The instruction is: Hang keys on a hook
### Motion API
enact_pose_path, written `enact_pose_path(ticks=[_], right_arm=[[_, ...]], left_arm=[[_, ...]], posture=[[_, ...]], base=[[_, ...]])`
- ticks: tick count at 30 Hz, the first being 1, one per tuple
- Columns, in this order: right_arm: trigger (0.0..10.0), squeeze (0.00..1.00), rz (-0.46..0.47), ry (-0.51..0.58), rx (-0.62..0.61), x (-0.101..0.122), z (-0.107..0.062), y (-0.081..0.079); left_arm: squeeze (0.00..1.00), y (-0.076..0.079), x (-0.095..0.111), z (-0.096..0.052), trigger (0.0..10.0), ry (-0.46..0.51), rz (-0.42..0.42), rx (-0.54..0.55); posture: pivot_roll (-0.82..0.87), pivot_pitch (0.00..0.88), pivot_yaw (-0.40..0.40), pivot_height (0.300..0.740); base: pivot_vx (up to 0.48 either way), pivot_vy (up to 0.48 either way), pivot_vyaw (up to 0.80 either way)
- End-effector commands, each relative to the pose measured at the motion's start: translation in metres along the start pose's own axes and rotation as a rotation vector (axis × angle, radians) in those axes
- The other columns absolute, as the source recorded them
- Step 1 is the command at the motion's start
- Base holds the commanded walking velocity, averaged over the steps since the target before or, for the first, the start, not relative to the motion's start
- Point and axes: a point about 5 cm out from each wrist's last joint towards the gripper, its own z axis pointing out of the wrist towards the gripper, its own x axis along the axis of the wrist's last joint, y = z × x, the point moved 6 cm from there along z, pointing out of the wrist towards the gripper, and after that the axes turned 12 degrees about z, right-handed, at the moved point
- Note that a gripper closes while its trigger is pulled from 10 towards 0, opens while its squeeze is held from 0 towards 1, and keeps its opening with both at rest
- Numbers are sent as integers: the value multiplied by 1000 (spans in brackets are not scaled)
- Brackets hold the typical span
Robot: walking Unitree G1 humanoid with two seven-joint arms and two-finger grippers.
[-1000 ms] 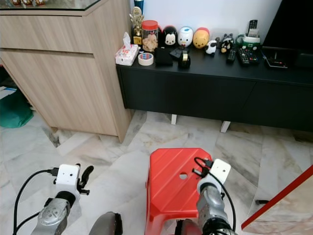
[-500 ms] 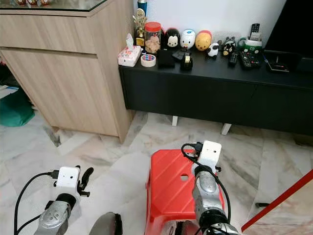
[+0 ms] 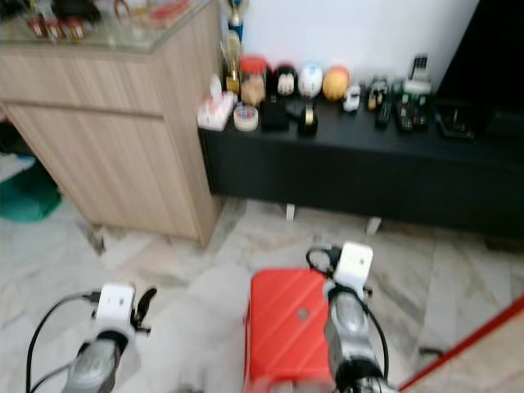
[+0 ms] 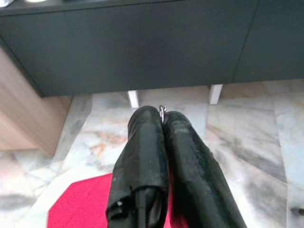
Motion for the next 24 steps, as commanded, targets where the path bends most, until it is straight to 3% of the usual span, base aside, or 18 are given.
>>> enact_pose_path(ticks=[1,2,3,8,11,17,24], right_arm=[[10000,0,-37,-131,1,-27,-5,3],[10000,0,-56,-186,-4,-38,-8,5],[10000,0,-149,-339,-43,-68,-19,18],[10000,0,-199,-473,-68,-103,-42,37],[10000,0,-165,-518,-122,-115,-55,54],[10000,0,-75,-475,-140,-112,-55,56],[10000,0,-84,-466,-134,-110,-53,55]], left_arm=[[0,-2,-12,-1,10000,-41,10,4],[0,-2,-16,-1,10000,-57,11,3],[0,-3,-28,-2,10000,-105,3,2],[0,-5,-49,-6,10000,-192,-11,9],[0,-5,-65,-12,10000,-251,-18,12],[0,-4,-80,-22,10000,-304,-32,14],[0,1,-92,-26,10000,-355,-50,15]], posture=[[47,0,-29,740],[46,0,-28,740],[43,0,-28,740],[40,0,-25,740],[46,0,-23,740],[47,0,-20,740],[33,0,-19,740]], base=[[0,0,0],[0,0,0],[0,0,0],[0,0,0],[0,0,0],[0,0,0],[0,0,0]])
